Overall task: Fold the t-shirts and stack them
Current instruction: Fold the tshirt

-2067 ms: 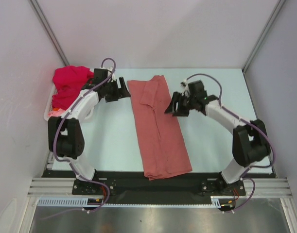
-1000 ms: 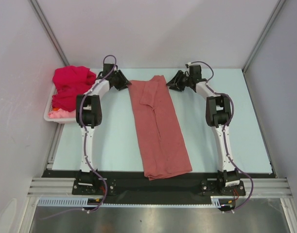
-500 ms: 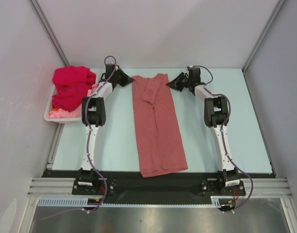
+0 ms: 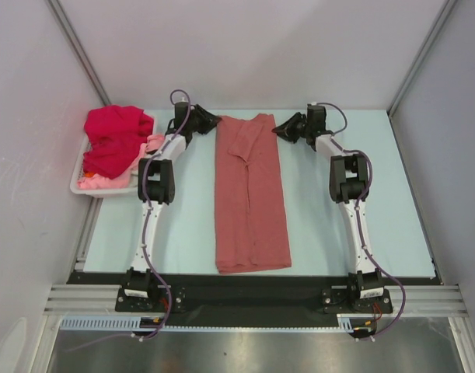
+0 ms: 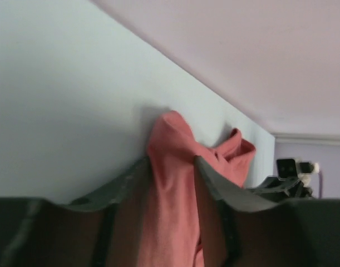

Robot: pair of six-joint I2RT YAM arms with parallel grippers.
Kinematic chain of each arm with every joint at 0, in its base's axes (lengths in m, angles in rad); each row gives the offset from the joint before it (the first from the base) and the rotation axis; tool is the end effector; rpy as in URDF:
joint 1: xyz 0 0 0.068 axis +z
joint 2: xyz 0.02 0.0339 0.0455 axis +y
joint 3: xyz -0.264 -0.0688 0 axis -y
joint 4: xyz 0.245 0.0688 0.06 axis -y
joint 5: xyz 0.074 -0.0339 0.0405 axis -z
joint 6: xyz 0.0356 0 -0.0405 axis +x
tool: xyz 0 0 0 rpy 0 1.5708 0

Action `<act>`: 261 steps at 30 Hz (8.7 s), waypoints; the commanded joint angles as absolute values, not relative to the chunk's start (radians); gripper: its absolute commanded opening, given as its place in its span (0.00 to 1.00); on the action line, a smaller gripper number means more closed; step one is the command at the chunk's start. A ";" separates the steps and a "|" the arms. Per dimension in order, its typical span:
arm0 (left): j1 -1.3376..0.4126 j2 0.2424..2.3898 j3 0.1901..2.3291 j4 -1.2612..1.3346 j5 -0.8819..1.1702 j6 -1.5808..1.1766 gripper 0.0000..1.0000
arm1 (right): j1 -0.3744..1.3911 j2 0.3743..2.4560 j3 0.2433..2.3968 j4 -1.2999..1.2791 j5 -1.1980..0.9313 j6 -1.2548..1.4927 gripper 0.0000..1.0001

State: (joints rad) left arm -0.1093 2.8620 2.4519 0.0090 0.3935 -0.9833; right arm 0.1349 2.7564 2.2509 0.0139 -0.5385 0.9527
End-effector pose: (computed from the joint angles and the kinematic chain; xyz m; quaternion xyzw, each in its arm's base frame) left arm 0.6156 -0.0813 0.1020 -0.2483 0.7865 -0.4206 0.3779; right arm 0.5923 0.0988 0.0972 0.2034 0.8132 0.4515 0.3058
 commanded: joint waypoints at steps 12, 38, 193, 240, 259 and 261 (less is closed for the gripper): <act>-0.142 2.091 1.832 -0.276 0.247 -0.532 0.66 | 0.043 2.359 2.140 -0.730 -0.485 0.447 0.57; -0.549 1.112 0.434 -0.402 0.388 -0.819 0.70 | 0.353 1.241 0.525 -0.411 -0.583 0.644 0.64; -0.178 2.014 1.694 -0.609 0.316 -0.566 0.39 | 0.104 2.454 2.307 -0.932 -0.628 0.427 0.43; -0.342 1.927 1.643 -0.426 0.224 -0.472 0.49 | 0.353 2.432 2.424 -0.831 -0.048 0.410 0.58; -0.316 2.005 1.496 -0.391 0.334 -0.422 0.39 | 0.482 2.282 2.015 -0.739 -0.123 0.459 0.58; -0.308 2.029 1.535 -0.390 0.340 -0.422 0.40 | 0.482 2.318 2.051 -0.759 -0.124 0.468 0.57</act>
State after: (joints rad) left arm -0.3298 1.9945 1.4612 -0.4145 0.3134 -0.4450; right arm 0.4946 2.2620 1.9858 -0.7723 -0.1291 0.4446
